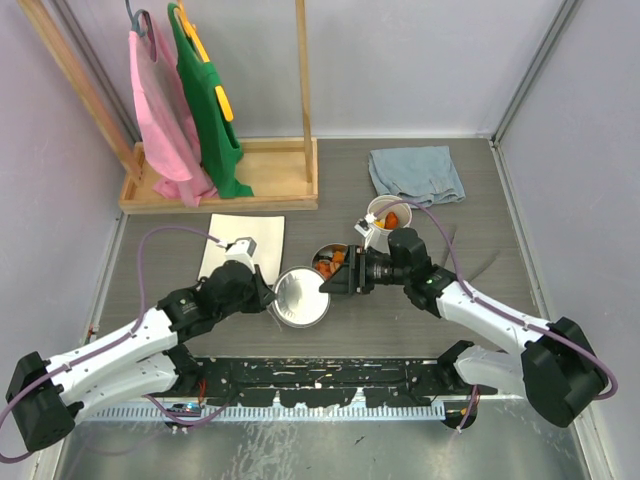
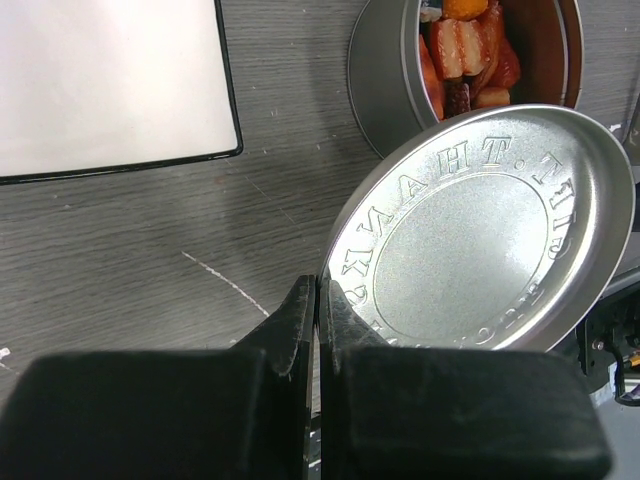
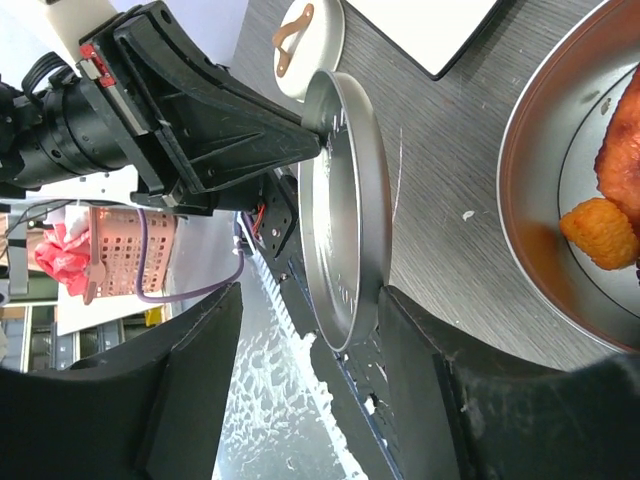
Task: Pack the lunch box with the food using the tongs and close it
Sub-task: Pick up the box lid from the center of the board.
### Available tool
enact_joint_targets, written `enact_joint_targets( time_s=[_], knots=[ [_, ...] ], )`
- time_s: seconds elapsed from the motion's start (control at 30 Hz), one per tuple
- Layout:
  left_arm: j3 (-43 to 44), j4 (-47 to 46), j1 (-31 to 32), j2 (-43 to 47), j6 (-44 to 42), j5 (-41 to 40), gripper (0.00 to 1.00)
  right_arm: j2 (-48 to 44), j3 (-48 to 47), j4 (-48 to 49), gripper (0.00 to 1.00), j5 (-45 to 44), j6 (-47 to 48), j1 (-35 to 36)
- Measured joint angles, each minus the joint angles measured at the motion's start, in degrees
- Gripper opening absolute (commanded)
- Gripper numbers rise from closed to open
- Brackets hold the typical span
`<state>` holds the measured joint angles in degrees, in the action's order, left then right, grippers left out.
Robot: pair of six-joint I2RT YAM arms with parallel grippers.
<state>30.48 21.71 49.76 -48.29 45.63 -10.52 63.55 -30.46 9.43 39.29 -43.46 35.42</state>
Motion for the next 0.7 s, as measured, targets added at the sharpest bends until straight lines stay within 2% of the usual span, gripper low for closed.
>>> enact_joint_targets(
  time_s=[0.37,0.7],
  knots=[
    [-0.1,0.0,0.0,2.8,0.5,-0.5,0.00,0.4,0.0,0.0,0.61,-5.8,-1.1,0.2],
    [-0.9,-0.1,0.0,4.1,1.5,-1.1,0.00,5.0,-1.2,3.4,0.43,-1.3,-3.1,0.3]
  ],
)
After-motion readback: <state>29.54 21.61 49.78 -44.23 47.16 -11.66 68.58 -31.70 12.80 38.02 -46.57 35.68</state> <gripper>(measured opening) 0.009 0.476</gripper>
